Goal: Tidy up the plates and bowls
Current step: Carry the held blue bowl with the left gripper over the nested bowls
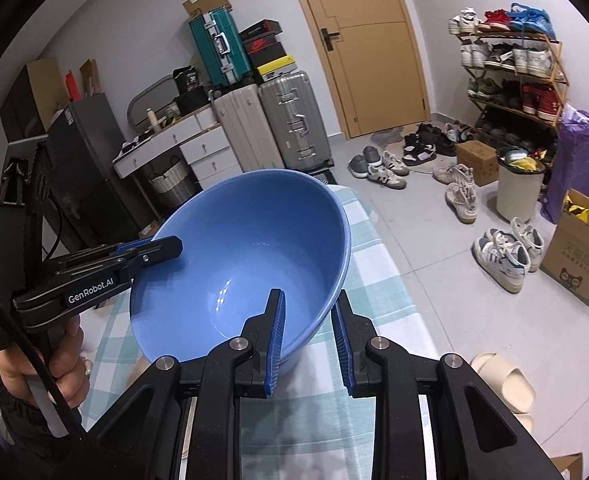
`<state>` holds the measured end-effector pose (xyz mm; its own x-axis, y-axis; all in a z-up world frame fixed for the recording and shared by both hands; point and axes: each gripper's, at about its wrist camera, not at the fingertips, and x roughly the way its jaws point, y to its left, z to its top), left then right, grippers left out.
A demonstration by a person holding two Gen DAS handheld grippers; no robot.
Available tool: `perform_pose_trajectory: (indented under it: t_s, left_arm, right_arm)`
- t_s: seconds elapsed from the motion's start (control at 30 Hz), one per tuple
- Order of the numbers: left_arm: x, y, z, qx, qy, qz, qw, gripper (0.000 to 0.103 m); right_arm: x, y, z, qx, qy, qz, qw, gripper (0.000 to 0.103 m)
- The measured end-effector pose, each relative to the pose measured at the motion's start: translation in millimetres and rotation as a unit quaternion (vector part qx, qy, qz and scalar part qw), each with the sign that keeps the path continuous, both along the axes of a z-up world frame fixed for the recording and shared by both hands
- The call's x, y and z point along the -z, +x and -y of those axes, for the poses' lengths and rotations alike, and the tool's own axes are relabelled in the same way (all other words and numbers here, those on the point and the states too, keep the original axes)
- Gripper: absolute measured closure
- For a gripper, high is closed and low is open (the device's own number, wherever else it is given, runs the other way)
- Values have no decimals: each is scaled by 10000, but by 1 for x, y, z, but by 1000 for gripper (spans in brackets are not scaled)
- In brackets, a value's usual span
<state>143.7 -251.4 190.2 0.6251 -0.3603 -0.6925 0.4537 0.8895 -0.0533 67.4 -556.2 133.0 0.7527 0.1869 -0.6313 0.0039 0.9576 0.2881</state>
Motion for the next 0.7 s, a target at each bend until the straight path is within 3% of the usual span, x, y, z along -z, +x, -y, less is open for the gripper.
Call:
perform_pose_trajectory:
  t_s: [0.23,0.7]
  left_arm:
    - [12,0,-30,-225,-109,-89,9996,93]
    - [54,21,-49,-452,-190,-341,9982,93]
  right_arm:
    - [8,11,-16,-170,-11,-91,9998,78]
    - [33,39,-38,-282,-253,-340,9987,78]
